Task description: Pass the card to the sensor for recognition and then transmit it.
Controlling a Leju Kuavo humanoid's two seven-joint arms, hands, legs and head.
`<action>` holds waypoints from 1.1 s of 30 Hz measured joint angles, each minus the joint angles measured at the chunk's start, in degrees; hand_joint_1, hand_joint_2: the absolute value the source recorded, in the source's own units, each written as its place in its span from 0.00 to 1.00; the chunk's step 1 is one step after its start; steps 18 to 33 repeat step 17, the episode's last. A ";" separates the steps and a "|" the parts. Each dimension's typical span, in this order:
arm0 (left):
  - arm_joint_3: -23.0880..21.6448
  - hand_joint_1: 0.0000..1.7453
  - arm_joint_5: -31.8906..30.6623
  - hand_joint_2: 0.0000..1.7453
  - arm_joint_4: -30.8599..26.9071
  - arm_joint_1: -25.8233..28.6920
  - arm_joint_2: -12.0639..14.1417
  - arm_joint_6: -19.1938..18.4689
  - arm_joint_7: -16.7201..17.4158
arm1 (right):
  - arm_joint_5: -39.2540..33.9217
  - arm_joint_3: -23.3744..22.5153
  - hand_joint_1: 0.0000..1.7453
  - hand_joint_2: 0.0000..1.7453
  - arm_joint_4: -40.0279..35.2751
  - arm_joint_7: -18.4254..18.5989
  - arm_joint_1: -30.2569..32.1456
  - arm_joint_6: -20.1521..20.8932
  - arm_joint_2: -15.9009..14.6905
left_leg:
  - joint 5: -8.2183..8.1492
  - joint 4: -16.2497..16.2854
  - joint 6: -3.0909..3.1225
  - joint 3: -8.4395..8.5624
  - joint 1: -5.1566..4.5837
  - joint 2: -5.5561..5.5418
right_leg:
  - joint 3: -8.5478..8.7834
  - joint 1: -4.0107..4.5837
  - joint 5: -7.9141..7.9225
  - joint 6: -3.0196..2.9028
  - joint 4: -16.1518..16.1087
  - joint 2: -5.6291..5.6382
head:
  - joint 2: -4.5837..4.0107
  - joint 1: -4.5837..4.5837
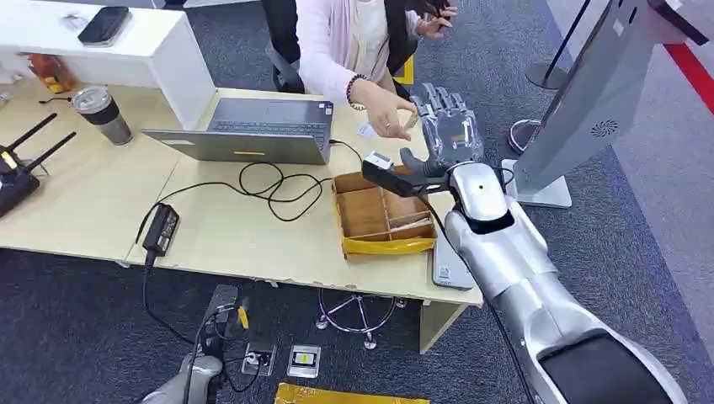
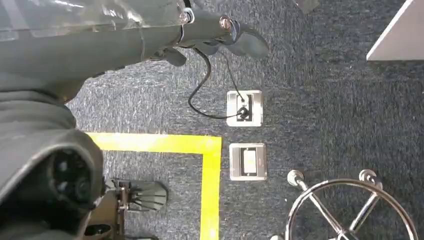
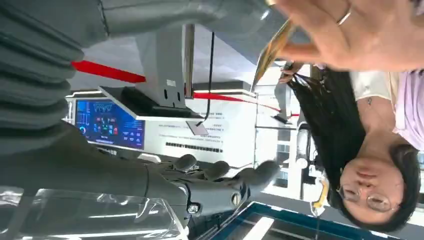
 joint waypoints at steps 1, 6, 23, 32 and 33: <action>0.00 0.00 -0.04 0.00 0.00 0.01 0.00 0.00 0.02 | -0.83 -0.07 0.00 0.00 0.11 -0.50 -0.17 -0.02 -0.02 | 0.00 0.00 0.00 0.00 0.00 0.00 | -0.01 0.00 0.00 0.00 0.00 0.00 | 0.00 -0.02; 0.18 0.00 -0.11 0.00 0.15 0.04 0.09 0.15 0.11 | -12.99 -4.46 0.00 0.00 1.58 -3.76 -1.97 0.79 -2.08 | 0.00 0.02 0.00 0.00 -0.02 -0.03 | -0.02 -0.02 0.00 0.00 -0.02 -0.05 | 0.00 -0.02; 1.99 0.00 0.13 0.00 0.50 0.92 0.74 0.44 -0.53 | -28.77 -17.45 0.00 0.00 7.26 -1.64 -5.14 8.60 -16.18 | -0.04 0.12 0.05 -0.03 -0.06 -0.13 | 0.00 -0.08 0.02 0.03 -0.13 -0.11 | 0.00 0.07; 1.99 0.00 0.13 0.00 0.50 0.92 0.74 0.44 -0.53 | -28.77 -17.45 0.00 0.00 7.26 -1.64 -5.14 8.60 -16.18 | -0.04 0.12 0.05 -0.03 -0.06 -0.13 | 0.00 -0.08 0.02 0.03 -0.13 -0.11 | 0.00 0.07; 1.99 0.00 0.13 0.00 0.50 0.92 0.74 0.44 -0.53 | -28.77 -17.45 0.00 0.00 7.26 -1.64 -5.14 8.60 -16.18 | -0.04 0.12 0.05 -0.03 -0.06 -0.13 | 0.00 -0.08 0.02 0.03 -0.13 -0.11 | 0.00 0.07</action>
